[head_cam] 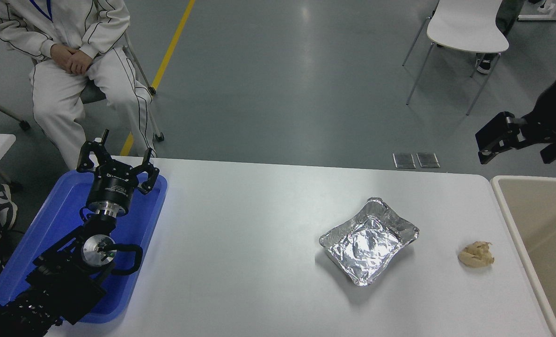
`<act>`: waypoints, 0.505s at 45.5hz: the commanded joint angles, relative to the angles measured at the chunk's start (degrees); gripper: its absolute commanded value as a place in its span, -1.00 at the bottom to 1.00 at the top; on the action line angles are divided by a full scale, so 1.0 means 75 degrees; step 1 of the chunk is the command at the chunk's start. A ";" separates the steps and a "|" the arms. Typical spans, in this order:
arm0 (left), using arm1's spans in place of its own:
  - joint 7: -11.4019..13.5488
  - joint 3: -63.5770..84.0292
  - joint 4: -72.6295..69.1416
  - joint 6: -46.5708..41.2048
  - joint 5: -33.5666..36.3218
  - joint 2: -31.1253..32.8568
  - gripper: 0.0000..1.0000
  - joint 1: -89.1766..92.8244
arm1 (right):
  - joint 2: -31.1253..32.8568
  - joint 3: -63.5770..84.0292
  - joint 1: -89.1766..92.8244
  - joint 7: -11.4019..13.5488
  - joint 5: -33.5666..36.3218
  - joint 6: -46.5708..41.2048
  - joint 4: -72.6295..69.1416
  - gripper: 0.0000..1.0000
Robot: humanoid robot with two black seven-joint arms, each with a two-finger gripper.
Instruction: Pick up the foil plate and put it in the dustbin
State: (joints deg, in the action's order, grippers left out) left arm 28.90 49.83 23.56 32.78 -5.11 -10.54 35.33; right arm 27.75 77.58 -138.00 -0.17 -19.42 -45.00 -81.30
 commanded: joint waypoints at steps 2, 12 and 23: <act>0.0002 0.0000 0.0000 0.0000 0.0001 0.0000 1.00 0.0000 | -0.0032 -0.0067 0.0060 0.0000 0.0011 0.0000 0.0000 1.00; 0.0002 0.0000 0.0000 0.0000 0.0001 0.0000 1.00 0.0000 | -0.0032 -0.0078 0.0142 0.0000 -0.0001 0.0000 0.0000 1.00; 0.0002 0.0000 0.0000 0.0000 0.0001 0.0000 1.00 0.0000 | -0.0056 -0.0078 0.0446 0.0000 -0.0001 0.0000 -0.0011 1.00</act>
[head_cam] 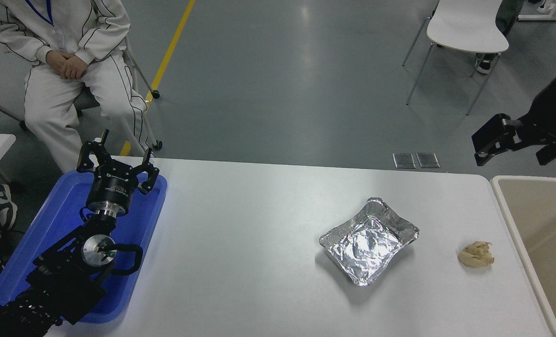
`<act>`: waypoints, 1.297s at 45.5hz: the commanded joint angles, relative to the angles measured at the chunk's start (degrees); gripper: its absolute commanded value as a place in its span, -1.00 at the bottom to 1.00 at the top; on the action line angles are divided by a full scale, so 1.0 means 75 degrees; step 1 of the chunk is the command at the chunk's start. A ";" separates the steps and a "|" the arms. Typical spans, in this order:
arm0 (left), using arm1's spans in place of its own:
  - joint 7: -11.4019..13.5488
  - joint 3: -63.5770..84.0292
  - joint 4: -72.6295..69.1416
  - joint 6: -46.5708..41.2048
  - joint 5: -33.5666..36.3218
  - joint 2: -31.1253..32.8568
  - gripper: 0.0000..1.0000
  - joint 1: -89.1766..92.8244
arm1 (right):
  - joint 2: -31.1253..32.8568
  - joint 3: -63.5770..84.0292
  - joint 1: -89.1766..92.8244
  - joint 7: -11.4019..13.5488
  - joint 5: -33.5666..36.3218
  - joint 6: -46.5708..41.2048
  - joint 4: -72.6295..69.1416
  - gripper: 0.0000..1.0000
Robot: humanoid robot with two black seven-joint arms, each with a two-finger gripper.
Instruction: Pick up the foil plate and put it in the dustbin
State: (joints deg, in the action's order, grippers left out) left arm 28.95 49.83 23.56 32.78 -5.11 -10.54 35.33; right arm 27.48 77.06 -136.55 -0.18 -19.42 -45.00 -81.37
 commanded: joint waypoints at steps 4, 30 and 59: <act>-0.0004 0.0000 0.0000 0.0000 0.0001 0.0000 1.00 0.0000 | -0.0019 -0.0020 0.0429 0.0000 -0.0001 0.0000 -0.0003 1.00; -0.0004 0.0000 0.0000 0.0000 0.0001 0.0000 1.00 0.0000 | -0.0008 -0.0758 0.1039 0.0000 0.0034 0.0000 0.0021 1.00; -0.0004 0.0000 0.0000 0.0000 0.0001 0.0000 1.00 0.0000 | 0.0414 -0.1051 0.2374 0.0000 0.0292 0.0994 0.0056 1.00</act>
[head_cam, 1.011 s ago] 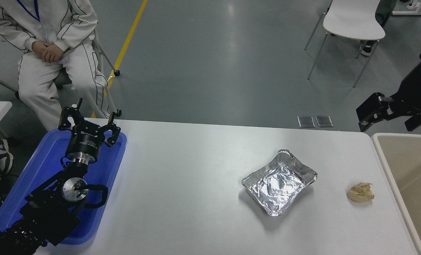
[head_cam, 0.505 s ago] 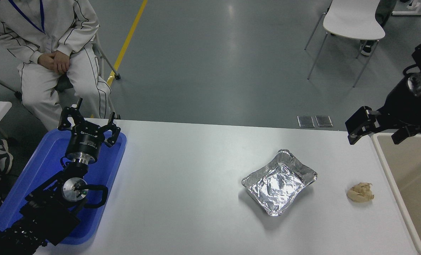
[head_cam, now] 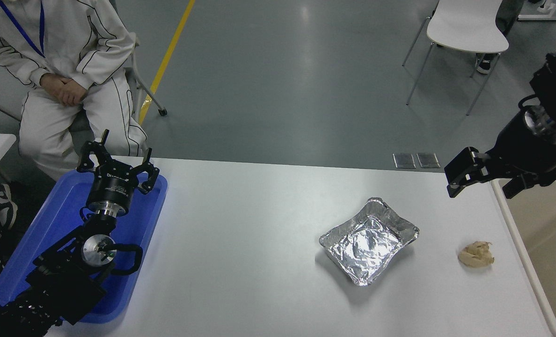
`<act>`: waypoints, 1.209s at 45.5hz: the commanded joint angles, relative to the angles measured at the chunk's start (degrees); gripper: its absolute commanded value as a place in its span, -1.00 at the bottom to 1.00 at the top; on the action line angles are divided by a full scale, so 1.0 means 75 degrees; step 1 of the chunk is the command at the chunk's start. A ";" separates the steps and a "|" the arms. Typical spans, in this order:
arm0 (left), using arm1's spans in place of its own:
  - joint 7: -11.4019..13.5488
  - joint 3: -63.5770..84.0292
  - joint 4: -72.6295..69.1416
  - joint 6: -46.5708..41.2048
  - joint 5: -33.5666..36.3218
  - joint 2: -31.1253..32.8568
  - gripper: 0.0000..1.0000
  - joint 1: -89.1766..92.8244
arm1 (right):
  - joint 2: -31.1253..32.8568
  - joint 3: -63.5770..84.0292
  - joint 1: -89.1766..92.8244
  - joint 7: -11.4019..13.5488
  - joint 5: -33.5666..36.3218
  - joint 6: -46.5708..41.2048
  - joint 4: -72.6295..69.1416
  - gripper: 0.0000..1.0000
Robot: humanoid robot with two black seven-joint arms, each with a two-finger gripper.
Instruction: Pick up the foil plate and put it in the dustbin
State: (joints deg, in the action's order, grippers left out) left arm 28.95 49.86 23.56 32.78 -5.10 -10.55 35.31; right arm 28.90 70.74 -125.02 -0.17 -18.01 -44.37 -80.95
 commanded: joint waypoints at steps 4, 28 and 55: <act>-0.0004 -0.0004 0.0000 0.0000 0.0000 0.0000 1.00 0.0003 | 0.0236 -0.0244 0.1247 0.0000 0.0303 0.1661 0.0000 1.00; 0.0007 -0.0004 0.0011 0.0000 0.0000 0.0000 1.00 -0.0009 | -0.0244 -0.1545 0.4751 0.0000 0.1921 0.3150 0.1348 1.00; -0.0004 -0.0004 0.0000 0.0000 0.0000 0.0000 1.00 0.0003 | -0.1006 -0.2037 0.6299 0.0000 0.3245 0.4674 0.2097 0.96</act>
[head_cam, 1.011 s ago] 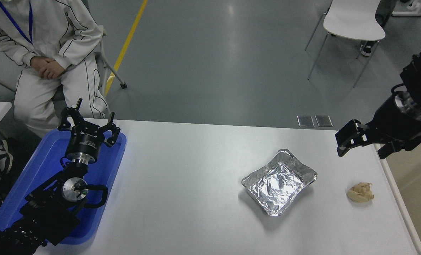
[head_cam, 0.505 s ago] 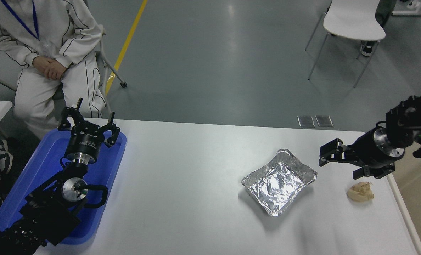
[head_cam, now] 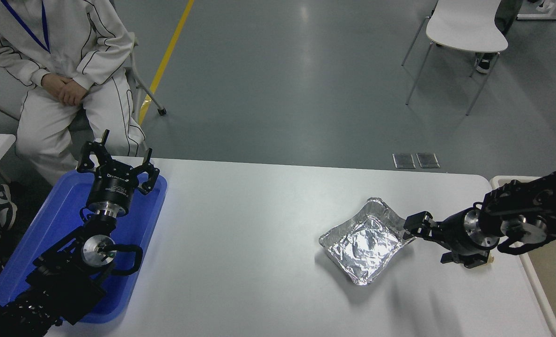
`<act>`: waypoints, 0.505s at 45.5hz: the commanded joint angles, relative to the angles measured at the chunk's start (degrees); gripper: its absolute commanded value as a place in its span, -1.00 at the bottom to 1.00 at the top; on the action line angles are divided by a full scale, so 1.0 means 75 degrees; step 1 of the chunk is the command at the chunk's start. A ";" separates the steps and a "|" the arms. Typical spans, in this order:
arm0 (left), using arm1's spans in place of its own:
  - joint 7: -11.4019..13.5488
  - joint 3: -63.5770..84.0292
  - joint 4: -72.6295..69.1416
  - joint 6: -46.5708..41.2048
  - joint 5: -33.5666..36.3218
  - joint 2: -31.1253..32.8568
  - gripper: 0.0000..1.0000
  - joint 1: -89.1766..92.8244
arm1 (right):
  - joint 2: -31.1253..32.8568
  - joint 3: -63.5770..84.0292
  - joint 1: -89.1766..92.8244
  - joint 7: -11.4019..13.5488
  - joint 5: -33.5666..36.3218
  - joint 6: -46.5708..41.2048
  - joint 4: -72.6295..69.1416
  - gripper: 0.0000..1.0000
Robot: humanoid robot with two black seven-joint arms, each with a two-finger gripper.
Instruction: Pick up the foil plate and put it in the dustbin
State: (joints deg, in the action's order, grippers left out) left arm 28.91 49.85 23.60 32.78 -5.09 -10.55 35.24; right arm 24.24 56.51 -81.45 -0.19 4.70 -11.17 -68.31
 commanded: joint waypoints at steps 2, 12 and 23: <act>0.0000 0.0010 -0.0007 0.0000 -0.0001 0.0000 1.00 0.0000 | -0.0372 -0.0257 0.0500 0.0002 0.0252 0.0247 0.0460 0.96; 0.0000 -0.0002 -0.0007 0.0000 -0.0001 0.0000 1.00 0.0012 | -0.0594 -0.0714 0.0945 0.0002 0.0451 0.0832 0.0659 0.97; 0.0000 -0.0002 -0.0007 0.0000 -0.0001 0.0000 1.00 0.0000 | -0.0888 -0.0796 0.1238 0.0002 0.0533 0.1700 0.0683 0.97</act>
State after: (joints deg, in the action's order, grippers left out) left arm 28.92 49.87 23.57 32.78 -5.09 -10.55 35.30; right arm 19.73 51.82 -74.55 -0.18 7.98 -3.89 -63.92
